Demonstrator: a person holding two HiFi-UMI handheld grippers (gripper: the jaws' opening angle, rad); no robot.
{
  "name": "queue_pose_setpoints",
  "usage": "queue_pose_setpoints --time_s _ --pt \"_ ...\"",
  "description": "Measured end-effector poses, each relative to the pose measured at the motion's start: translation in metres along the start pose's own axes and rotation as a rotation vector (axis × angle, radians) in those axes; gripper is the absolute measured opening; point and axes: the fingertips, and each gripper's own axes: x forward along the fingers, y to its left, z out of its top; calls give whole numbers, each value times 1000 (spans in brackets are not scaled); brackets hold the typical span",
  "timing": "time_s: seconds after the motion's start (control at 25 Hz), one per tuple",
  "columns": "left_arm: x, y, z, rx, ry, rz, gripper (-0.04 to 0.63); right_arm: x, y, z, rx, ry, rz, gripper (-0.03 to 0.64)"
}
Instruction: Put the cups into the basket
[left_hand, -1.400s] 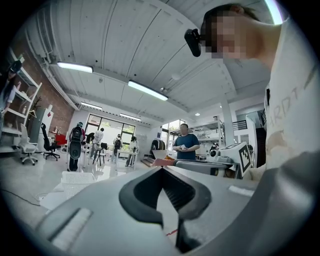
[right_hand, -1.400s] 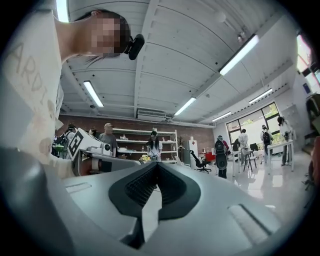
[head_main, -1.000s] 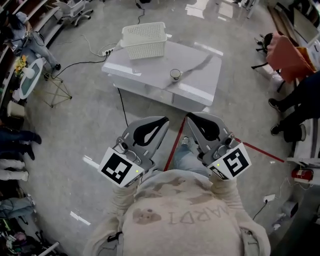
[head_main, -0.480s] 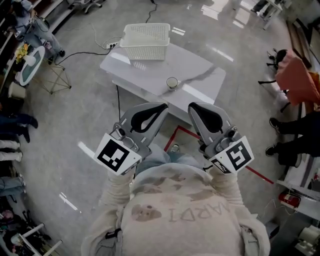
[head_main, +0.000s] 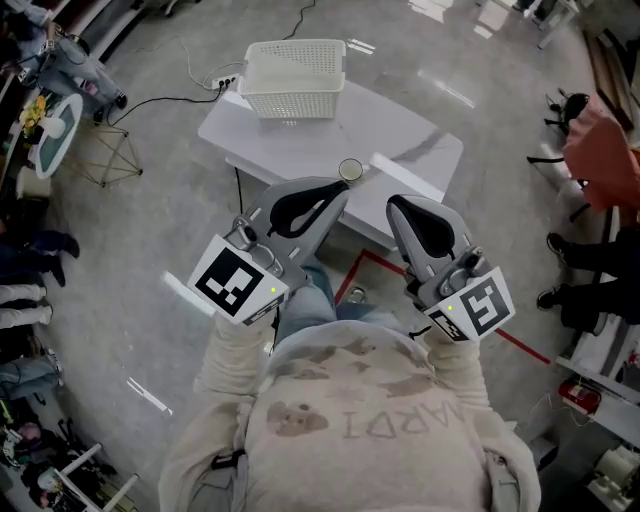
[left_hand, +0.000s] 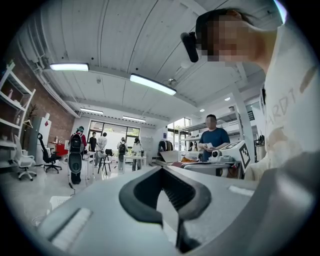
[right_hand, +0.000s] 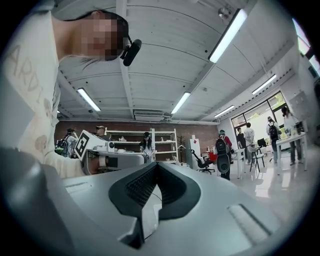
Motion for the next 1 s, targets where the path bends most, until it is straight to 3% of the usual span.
queue_pose_setpoints --time_s 0.24,0.56,0.8,1.0 --pt "24 62 -2 -3 9 -92 0 56 -39 -12 13 30 -81 25" --pt "45 141 -16 44 35 -290 0 138 -91 -52 48 124 -236 32" --pt "56 166 -33 61 61 -403 0 158 -127 -86 71 210 -370 38" --pt "76 185 -63 11 73 -440 0 159 -160 -140 163 300 -443 43"
